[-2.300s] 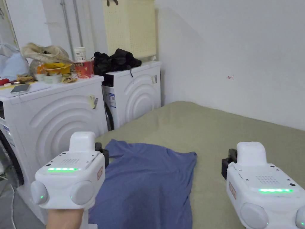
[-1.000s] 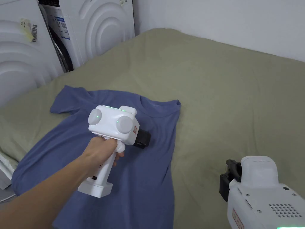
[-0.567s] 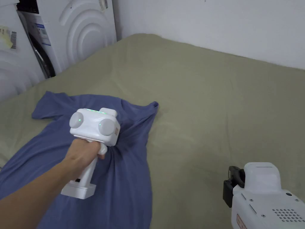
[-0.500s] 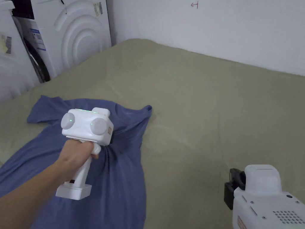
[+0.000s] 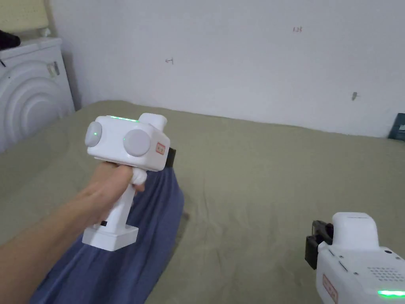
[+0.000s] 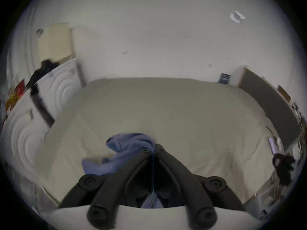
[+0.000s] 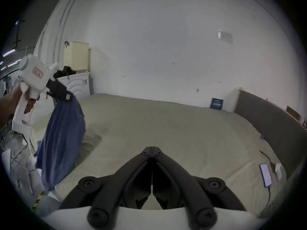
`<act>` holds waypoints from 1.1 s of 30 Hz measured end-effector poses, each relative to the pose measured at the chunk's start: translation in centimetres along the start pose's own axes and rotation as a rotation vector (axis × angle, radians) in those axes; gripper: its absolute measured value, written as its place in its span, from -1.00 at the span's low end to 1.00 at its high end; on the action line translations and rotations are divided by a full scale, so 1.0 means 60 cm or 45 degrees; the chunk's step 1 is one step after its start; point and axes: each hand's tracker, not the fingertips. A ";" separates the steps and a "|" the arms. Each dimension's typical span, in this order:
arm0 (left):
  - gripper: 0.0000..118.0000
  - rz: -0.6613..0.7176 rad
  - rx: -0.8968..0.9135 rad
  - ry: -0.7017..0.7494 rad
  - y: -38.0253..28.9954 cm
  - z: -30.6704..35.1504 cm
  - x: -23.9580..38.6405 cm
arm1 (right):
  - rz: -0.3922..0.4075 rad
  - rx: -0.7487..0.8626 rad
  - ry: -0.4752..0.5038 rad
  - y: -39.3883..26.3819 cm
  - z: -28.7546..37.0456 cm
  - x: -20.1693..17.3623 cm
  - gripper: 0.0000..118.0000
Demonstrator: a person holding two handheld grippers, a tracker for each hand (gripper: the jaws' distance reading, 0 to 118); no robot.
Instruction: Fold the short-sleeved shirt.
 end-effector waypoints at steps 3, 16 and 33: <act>-1.00 -0.112 0.044 -0.160 0.038 -0.004 0.123 | -0.037 0.007 -0.083 -0.006 0.025 0.049 -0.99; -1.00 -0.319 -0.249 -0.638 -0.039 -0.240 0.501 | -0.107 -0.100 -0.350 -0.055 0.020 0.214 -0.99; 0.88 -0.196 -0.341 -0.581 -0.156 -0.361 0.455 | -0.117 -0.217 -0.328 -0.100 -0.048 0.224 -0.99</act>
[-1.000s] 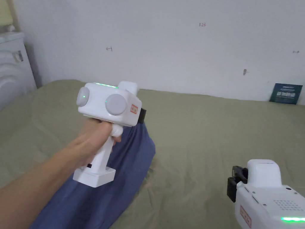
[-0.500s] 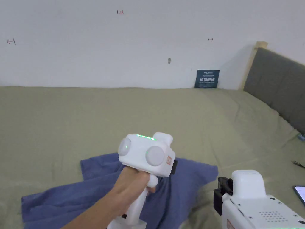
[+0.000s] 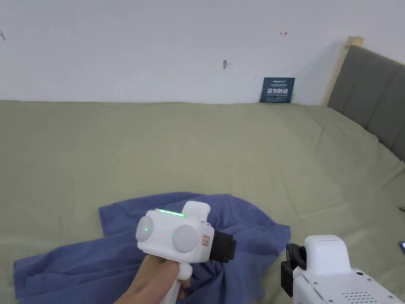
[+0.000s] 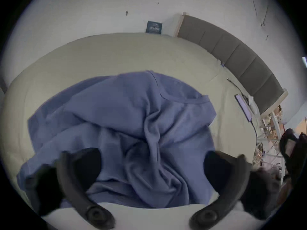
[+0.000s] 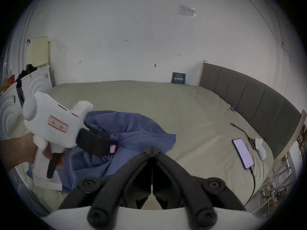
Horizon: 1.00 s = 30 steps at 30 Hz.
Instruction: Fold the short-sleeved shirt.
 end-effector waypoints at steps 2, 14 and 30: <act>0.65 0.054 0.066 0.015 -0.020 0.061 -0.021 | 0.009 0.020 0.009 0.004 0.010 -0.006 -0.99; -1.00 0.134 0.526 0.440 -0.179 0.472 -0.123 | 0.043 0.115 0.103 0.011 0.070 -0.058 -0.99; -1.00 0.351 0.444 0.650 -0.250 0.482 -0.263 | 0.072 0.118 0.150 0.019 0.061 -0.102 -0.99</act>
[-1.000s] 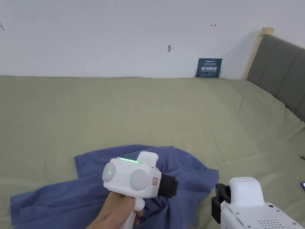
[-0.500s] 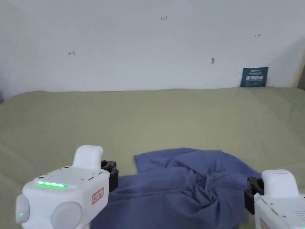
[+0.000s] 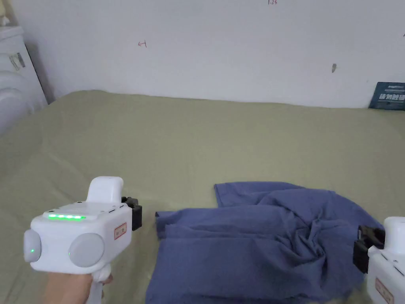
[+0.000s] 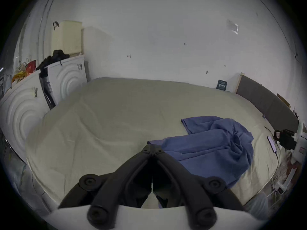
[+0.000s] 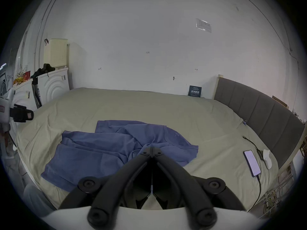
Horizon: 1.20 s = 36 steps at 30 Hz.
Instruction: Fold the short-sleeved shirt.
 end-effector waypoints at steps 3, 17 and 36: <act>-1.00 0.019 -0.147 -0.035 0.012 -0.070 0.013 | -0.012 -0.025 0.007 -0.002 -0.020 0.002 -0.99; 0.68 -0.221 -0.618 0.123 -0.018 -0.341 0.073 | 0.008 -0.172 -0.026 -0.030 -0.124 0.045 -0.99; -0.92 -0.169 -0.610 -0.076 -0.001 -0.335 0.066 | -0.315 -0.678 -0.082 0.009 -0.373 0.292 -0.47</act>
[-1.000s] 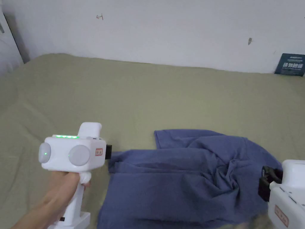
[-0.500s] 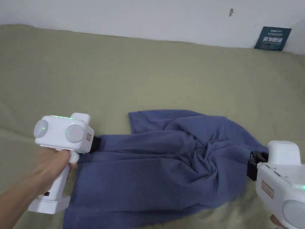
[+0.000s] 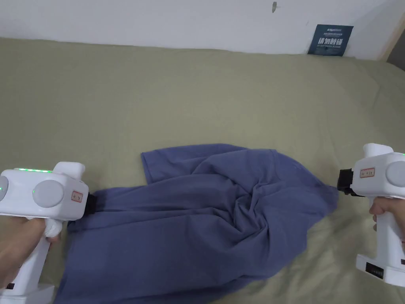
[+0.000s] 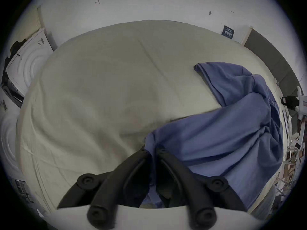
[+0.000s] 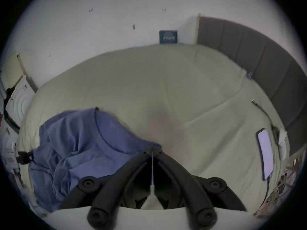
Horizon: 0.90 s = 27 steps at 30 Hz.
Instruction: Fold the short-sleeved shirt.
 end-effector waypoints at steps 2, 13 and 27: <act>-0.92 -0.002 -0.001 -0.004 0.001 -0.004 0.000 | 0.026 -0.105 0.047 -0.008 -0.022 0.000 1.00; -0.91 0.064 0.004 -0.020 0.006 0.006 -0.014 | 0.072 -0.013 -0.040 -0.018 -0.060 -0.027 -0.36; -0.91 0.130 0.452 0.185 0.007 0.433 -0.124 | 0.121 0.480 0.054 -0.019 0.359 -0.017 -0.92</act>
